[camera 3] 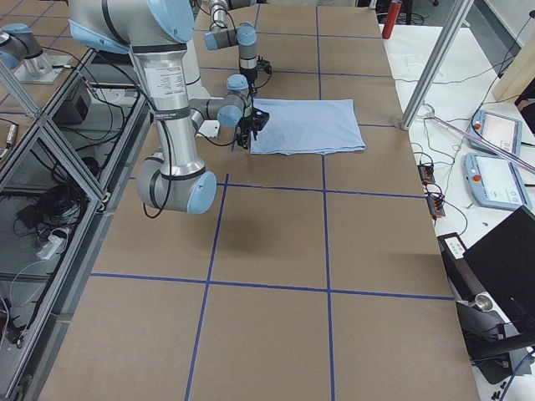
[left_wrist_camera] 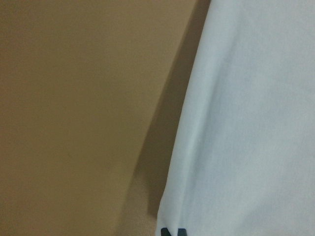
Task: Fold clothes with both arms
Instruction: 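Grasp the near shirt corners with both grippers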
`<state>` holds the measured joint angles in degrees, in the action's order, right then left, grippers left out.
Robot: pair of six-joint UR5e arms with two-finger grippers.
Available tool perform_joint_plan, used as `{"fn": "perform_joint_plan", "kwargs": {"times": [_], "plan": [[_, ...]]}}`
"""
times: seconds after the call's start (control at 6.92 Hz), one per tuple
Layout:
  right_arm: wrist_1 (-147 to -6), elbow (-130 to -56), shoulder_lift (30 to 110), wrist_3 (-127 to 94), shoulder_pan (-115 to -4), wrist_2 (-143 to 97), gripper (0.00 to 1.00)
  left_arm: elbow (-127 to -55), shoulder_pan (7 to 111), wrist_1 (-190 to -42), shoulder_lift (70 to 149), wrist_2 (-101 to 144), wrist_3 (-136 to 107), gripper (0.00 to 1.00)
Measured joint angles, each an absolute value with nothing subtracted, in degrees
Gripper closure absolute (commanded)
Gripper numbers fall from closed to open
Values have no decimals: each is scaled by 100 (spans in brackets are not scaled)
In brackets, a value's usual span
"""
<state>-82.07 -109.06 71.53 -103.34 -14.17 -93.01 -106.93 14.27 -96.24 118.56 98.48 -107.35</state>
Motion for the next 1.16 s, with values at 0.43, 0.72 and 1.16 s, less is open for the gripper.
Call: {"fn": "perform_joint_plan", "kwargs": {"times": [0.43, 0.72, 1.16], "plan": [[-8240, -10828, 7116, -10289, -1468, -9294, 0, -10681, 1424, -9630, 11856, 9844, -10734, 100], [-8259, -10822, 7067, -10280, -1545, -9313, 0, -10679, 1424, -9632, 11856, 9844, -10735, 100], [-8273, -10773, 7015, -10283, -1524, -9311, 0, -10680, 1424, -9633, 11854, 9844, -10732, 100]]}}
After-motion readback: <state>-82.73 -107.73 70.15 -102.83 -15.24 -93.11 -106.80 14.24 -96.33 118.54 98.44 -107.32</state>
